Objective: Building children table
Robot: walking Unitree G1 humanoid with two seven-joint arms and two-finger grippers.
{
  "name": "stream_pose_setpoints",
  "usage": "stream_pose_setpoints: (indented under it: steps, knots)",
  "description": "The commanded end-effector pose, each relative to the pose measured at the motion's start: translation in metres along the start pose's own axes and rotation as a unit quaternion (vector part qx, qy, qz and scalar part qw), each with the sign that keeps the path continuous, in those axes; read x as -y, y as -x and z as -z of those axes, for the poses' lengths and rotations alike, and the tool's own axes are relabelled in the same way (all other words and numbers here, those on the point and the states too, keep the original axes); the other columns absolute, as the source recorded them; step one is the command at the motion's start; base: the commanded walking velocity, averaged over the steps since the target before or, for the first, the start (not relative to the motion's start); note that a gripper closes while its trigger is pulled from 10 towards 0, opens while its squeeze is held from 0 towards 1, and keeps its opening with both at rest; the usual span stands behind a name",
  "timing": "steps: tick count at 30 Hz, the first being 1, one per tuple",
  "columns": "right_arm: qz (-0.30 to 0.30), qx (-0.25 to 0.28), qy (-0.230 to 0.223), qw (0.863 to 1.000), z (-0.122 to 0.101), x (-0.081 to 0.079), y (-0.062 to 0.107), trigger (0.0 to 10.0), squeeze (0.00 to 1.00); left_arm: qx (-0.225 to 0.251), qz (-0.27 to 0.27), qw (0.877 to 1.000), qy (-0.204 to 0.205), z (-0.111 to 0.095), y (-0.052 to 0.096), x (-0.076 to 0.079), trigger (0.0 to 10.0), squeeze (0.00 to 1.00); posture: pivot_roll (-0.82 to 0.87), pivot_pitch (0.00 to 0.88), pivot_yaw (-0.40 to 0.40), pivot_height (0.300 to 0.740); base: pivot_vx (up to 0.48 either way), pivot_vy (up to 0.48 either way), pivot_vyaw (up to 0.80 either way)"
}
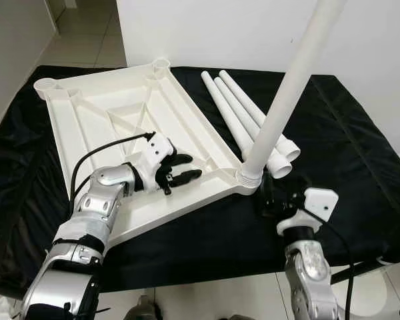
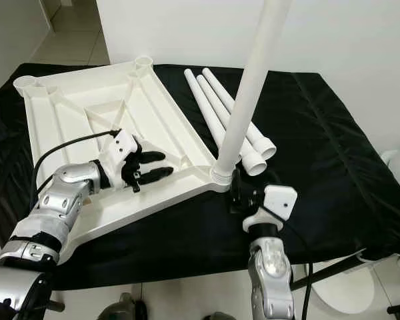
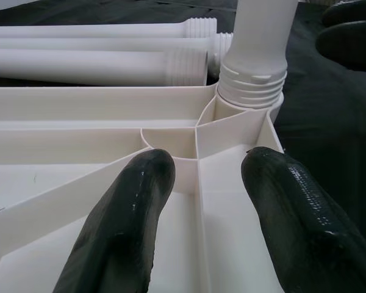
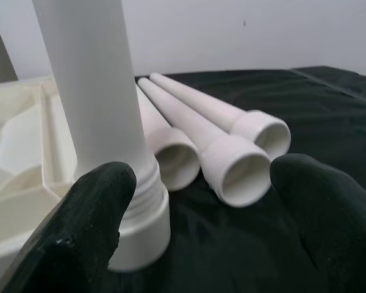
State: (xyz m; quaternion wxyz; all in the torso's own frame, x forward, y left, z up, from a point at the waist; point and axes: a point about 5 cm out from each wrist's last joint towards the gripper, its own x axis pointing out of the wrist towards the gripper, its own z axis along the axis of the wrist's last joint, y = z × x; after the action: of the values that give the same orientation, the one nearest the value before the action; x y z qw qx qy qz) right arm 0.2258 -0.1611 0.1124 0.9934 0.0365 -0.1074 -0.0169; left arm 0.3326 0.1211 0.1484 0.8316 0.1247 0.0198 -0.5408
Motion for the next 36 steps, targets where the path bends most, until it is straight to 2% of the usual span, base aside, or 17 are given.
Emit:
stream_pose_setpoints:
  steps: [1, 6, 12, 13, 14, 16, 18, 19, 24, 26, 31, 32, 33, 34, 35, 36]
  knots:
    - [-0.009, 0.005, 0.002, 1.0, -0.001, -0.002, 0.002, 10.0, 0.0, -0.002, 0.029, 1.0, 0.003, 0.002, 0.0, 0.005, 10.0, 0.0, -0.02, 0.029, -0.015, 0.74, 0.0, 0.0, 0.0]
    - [-0.032, -0.007, 0.004, 0.999, 0.004, -0.003, 0.012, 10.0, 0.0, 0.0, 0.041, 0.999, 0.003, 0.0, 0.003, 0.006, 10.0, 0.0, -0.02, 0.031, -0.009, 0.74, 0.0, 0.0, 0.0]
    - [-0.043, -0.019, 0.005, 0.999, 0.008, -0.004, 0.016, 10.0, 0.0, -0.04, 0.043, 0.998, -0.017, 0.006, 0.004, 0.007, 10.0, 0.0, -0.02, 0.033, -0.006, 0.74, 0.0, 0.0, 0.0]
    - [-0.045, -0.021, 0.005, 0.999, 0.009, -0.005, 0.017, 10.0, 0.0, -0.062, 0.033, 0.997, -0.022, 0.011, 0.004, 0.006, 10.0, 0.0, -0.02, 0.034, -0.005, 0.74, 0.0, 0.0, 0.0]
    - [-0.045, -0.021, 0.005, 0.999, 0.009, -0.005, 0.017, 10.0, 0.0, -0.062, 0.033, 0.997, -0.022, 0.011, 0.004, 0.006, 10.0, 0.0, -0.02, 0.034, -0.005, 0.74, 0.0, 0.0, 0.0]
    - [-0.048, -0.023, 0.004, 0.999, 0.011, -0.008, 0.018, 10.0, 0.0, -0.104, 0.006, 0.994, -0.03, 0.021, 0.004, 0.002, 10.0, 0.0, -0.02, 0.033, -0.005, 0.74, 0.0, 0.0, 0.0]
    - [-0.048, -0.023, 0.004, 0.999, 0.011, -0.008, 0.018, 10.0, 0.0, -0.104, 0.006, 0.994, -0.03, 0.021, 0.004, 0.002, 10.0, 0.0, -0.02, 0.033, -0.005, 0.74, 0.0, 0.0, 0.0]
    - [-0.048, -0.024, 0.006, 0.999, 0.012, -0.008, 0.018, 10.0, 0.0, -0.127, -0.009, 0.992, -0.02, 0.027, 0.004, 0.001, 10.0, 0.0, -0.02, 0.035, -0.006, 0.74, 0.0, 0.0, 0.0]
    - [-0.048, -0.026, 0.008, 0.998, 0.012, -0.008, 0.018, 10.0, 0.0, -0.147, -0.018, 0.989, -0.01, 0.031, 0.003, 0.002, 10.0, 0.0, -0.02, 0.035, -0.007, 0.74, 0.0, 0.0, 0.0]
    - [-0.046, -0.028, 0.012, 0.998, 0.013, -0.006, 0.018, 10.0, 0.0, -0.167, -0.041, 0.985, -0.012, 0.035, 0.001, 0.0, 10.0, 0.0, -0.02, 0.036, -0.008, 0.74, 0.0, 0.0, 0.0]
    - [-0.045, -0.032, 0.014, 0.998, 0.014, -0.005, 0.018, 10.0, 0.0, -0.184, -0.058, 0.981, -0.014, 0.035, 0.0, 0.0, 10.0, 0.0, -0.02, 0.039, -0.008, 0.74, 0.0, 0.0, 0.0]
    - [-0.044, -0.034, 0.014, 0.998, 0.016, -0.006, 0.019, 10.0, 0.0, -0.193, -0.06, 0.979, -0.02, 0.035, 0.0, 0.0, 5.7, 0.0, -0.02, 0.038, -0.009, 0.74, 0.0, 0.0, 0.0]
    - [-0.044, -0.034, 0.014, 0.998, 0.016, -0.006, 0.019, 10.0, 0.0, -0.193, -0.06, 0.979, -0.02, 0.035, 0.0, 0.0, 5.7, 0.0, -0.02, 0.038, -0.009, 0.74, 0.0, 0.0, 0.0]
    - [-0.045, -0.036, 0.016, 0.998, 0.017, -0.006, 0.019, 10.0, 0.0, -0.2, -0.063, 0.978, -0.023, 0.036, 0.0, 0.0, 3.7, 0.0, -0.02, 0.039, -0.01, 0.74, 0.0, 0.0, 0.0]
    - [-0.045, -0.036, 0.016, 0.998, 0.017, -0.006, 0.019, 10.0, 0.0, -0.2, -0.063, 0.978, -0.023, 0.036, 0.0, 0.0, 3.7, 0.0, -0.02, 0.039, -0.01, 0.74, 0.0, 0.0, 0.0]
    - [-0.046, -0.037, 0.016, 0.998, 0.017, -0.007, 0.019, 10.0, 0.0, -0.204, -0.065, 0.977, -0.022, 0.036, 0.0, 0.0, 0.4, 0.0, -0.02, 0.039, -0.01, 0.74, 0.0, 0.0, 0.0]
